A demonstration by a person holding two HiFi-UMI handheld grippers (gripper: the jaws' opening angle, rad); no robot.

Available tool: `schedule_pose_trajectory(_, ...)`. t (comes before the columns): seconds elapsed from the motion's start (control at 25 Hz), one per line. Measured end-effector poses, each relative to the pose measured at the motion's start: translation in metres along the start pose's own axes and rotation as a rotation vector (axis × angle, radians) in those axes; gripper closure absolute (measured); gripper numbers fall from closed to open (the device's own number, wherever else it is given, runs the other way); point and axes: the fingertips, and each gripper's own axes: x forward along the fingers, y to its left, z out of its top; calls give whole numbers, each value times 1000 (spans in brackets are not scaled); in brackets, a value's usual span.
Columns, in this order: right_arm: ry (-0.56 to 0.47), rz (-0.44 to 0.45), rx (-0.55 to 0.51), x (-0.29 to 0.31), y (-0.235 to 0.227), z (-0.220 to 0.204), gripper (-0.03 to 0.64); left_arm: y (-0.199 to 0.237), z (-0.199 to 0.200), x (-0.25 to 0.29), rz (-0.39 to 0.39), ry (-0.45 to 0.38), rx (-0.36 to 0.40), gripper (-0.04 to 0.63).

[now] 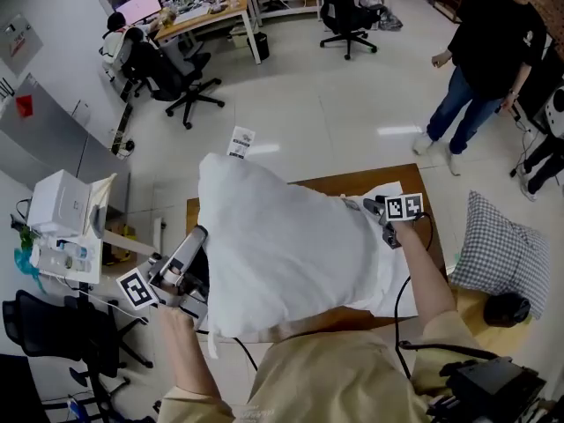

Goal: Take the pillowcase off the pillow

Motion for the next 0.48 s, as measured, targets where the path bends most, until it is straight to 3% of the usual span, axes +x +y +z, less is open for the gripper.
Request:
schedule_pose_trajectory(0.08, 72, -5, 57, 23, -21, -12, 402, 2, -9, 3, 4, -1, 5, 549)
schedule_pose_trajectory(0.2, 181, 64, 123, 50, -33, -37, 395, 11, -19, 2, 23, -9, 11, 549)
schedule_pose_trajectory(0.24, 202, 79, 130, 57, -34, -41, 421, 14, -17, 1, 33, -15, 18, 549)
schedule_pose_trajectory(0.36, 216, 30, 64, 71, -50, -41, 587, 18, -4, -2, 45, -56, 56, 549)
schedule_pose_trajectory(0.48, 185, -65, 40, 68, -75, -43, 601, 6, 5, -8, 27, -126, 61, 551)
